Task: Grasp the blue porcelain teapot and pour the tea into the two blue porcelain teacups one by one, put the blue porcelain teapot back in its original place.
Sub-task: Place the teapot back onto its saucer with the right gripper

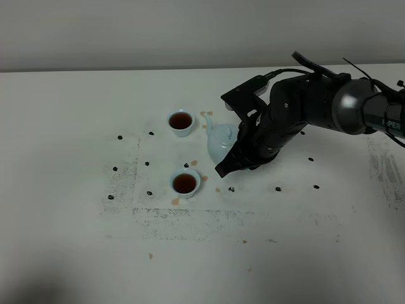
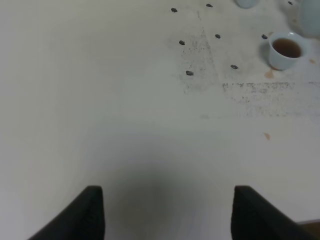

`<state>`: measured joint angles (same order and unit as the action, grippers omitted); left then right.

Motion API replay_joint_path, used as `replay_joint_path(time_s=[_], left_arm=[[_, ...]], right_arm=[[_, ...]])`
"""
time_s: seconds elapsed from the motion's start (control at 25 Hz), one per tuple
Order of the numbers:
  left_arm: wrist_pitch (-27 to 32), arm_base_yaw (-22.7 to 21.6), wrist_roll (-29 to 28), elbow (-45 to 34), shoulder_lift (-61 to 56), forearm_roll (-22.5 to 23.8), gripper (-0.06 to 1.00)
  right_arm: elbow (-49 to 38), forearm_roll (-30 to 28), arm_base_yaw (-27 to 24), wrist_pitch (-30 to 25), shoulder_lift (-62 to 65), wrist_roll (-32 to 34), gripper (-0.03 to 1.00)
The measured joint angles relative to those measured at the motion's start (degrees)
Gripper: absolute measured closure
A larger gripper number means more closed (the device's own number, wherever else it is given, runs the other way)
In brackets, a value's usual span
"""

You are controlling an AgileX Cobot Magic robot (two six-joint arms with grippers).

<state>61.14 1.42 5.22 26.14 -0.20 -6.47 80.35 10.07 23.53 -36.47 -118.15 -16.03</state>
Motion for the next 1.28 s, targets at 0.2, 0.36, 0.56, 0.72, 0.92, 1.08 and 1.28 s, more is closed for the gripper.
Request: replay_joint_path(time_s=[0.2, 0.36, 0.56, 0.72, 0.92, 1.08, 1.28], left_arm=[[0.00, 0.00, 0.00, 0.00, 0.00, 0.00, 0.38], [0.00, 0.00, 0.00, 0.00, 0.00, 0.00, 0.38], [0.00, 0.00, 0.00, 0.00, 0.00, 0.00, 0.38], [0.00, 0.00, 0.06, 0.00, 0.00, 0.00, 0.38], [0.00, 0.00, 0.06, 0.00, 0.00, 0.00, 0.38], [0.00, 0.00, 0.06, 0.00, 0.00, 0.00, 0.38], [0.00, 0.00, 0.06, 0.00, 0.00, 0.00, 0.38]], right_arm=[[0.00, -0.39, -0.11, 0.81, -1.27, 0.09, 0.89], [0.00, -0.85, -0.33, 1.09, -1.38, 0.13, 0.89], [0.00, -1.05, -0.44, 1.24, -1.72, 0.20, 0.89], [0.00, -1.10, -0.46, 1.24, -1.79, 0.20, 0.89], [0.00, -1.10, -0.46, 1.63, -1.79, 0.24, 0.89], [0.00, -1.10, -0.46, 1.63, -1.79, 0.24, 0.88], [0.10, -1.04, -0.46, 1.89, -1.79, 0.55, 0.81]])
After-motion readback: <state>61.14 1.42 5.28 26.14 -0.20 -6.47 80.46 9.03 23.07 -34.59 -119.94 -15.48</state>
